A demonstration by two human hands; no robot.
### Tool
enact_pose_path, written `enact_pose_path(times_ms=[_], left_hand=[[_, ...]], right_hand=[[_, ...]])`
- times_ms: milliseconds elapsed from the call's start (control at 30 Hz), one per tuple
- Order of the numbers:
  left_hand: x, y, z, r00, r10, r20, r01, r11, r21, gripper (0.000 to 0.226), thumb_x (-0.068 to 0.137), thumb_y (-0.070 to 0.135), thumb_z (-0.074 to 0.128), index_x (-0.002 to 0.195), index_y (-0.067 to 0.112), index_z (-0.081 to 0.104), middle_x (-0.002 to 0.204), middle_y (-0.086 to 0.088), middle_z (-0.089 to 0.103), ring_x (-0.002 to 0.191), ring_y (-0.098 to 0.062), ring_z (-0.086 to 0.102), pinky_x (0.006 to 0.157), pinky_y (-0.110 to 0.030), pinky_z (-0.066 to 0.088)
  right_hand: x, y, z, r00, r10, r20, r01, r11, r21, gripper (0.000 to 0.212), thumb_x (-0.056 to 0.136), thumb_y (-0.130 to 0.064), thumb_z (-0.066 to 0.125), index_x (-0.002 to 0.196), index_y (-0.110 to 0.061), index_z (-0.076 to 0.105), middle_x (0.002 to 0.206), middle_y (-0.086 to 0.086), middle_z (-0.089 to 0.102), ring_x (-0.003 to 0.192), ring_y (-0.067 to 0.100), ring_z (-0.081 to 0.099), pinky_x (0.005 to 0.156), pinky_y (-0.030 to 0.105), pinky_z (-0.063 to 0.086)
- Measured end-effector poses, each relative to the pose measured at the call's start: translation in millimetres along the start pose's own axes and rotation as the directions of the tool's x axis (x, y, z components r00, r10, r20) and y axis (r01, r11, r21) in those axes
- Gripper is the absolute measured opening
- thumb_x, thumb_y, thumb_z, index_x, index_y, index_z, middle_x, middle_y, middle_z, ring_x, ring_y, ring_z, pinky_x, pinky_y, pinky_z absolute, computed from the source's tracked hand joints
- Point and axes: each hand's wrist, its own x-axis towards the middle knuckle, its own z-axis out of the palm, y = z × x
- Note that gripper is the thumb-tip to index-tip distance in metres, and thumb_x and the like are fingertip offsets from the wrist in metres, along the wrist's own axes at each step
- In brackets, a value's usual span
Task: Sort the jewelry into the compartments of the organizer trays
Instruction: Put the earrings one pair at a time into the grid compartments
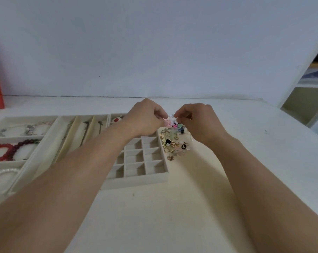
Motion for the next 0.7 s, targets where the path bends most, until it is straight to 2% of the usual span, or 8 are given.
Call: enact_pose_path(times_ms=[100,200,333,467,600,700], left_hand=[[2.0,-2.8,0.3,1.0,0.007,-0.005,-0.007,1.0,0.003,0.016,0.09,0.016,0.072,0.104,0.023,0.076,0.094,0.007,0.071,0.073,0.001,0.06,0.05,-0.008,0.037],[2.4,-3.9,-0.9,1.0,-0.003,-0.003,0.003,1.0,0.004,0.018,0.091,0.014,0.069,0.105,0.023,0.076,0.097,0.006,0.072,0.074,-0.003,0.063,0.046,-0.007,0.037],[2.6,-6.2,-0.7,1.0,-0.01,0.006,0.01,1.0,0.009,0.019,0.091,0.012,0.069,0.104,0.023,0.076,0.094,0.006,0.071,0.071,-0.002,0.062,0.042,-0.005,0.035],[2.6,-6.8,-1.1,1.0,-0.011,0.011,0.011,1.0,0.014,0.018,0.089,0.014,0.072,0.104,0.024,0.076,0.096,0.006,0.072,0.077,-0.003,0.063,0.05,-0.01,0.037],[2.6,-6.6,-2.6,1.0,-0.008,0.01,0.008,1.0,0.013,0.019,0.089,0.015,0.072,0.106,0.022,0.077,0.099,0.005,0.073,0.085,-0.008,0.065,0.057,-0.013,0.04],[1.7,-5.2,-2.6,1.0,-0.006,0.009,0.005,1.0,0.01,0.018,0.088,0.017,0.073,0.105,0.023,0.077,0.099,0.004,0.073,0.089,-0.01,0.067,0.061,-0.014,0.042]], right_hand=[[1.5,8.7,-2.1,0.992,0.052,0.114,-0.033,0.986,-0.162,0.013,0.091,-0.017,0.07,0.095,-0.026,0.077,0.084,-0.014,0.066,0.07,-0.002,0.054,0.062,0.014,0.038],[-0.4,9.3,-2.1,0.977,0.076,0.201,-0.042,0.985,-0.168,0.008,0.088,-0.025,0.075,0.094,-0.028,0.078,0.083,-0.012,0.065,0.072,0.003,0.055,0.064,0.018,0.042],[-2.9,3.8,2.5,0.952,0.043,0.304,0.012,0.985,-0.175,0.014,0.088,-0.029,0.076,0.102,-0.031,0.076,0.092,-0.008,0.065,0.075,0.001,0.054,0.071,0.025,0.043],[-1.3,3.4,6.8,0.931,0.042,0.363,0.051,0.968,-0.244,0.021,0.091,-0.018,0.069,0.103,-0.034,0.076,0.095,-0.005,0.063,0.074,0.003,0.053,0.076,0.03,0.049],[1.8,4.1,5.5,0.925,0.034,0.379,0.088,0.95,-0.301,0.014,0.092,-0.022,0.068,0.101,-0.03,0.074,0.1,-0.002,0.058,0.092,0.014,0.054,0.083,0.033,0.048],[3.3,6.5,8.0,0.918,0.039,0.394,0.102,0.938,-0.331,0.01,0.094,-0.023,0.065,0.102,-0.027,0.07,0.104,-0.003,0.051,0.097,0.015,0.05,0.084,0.032,0.044]])
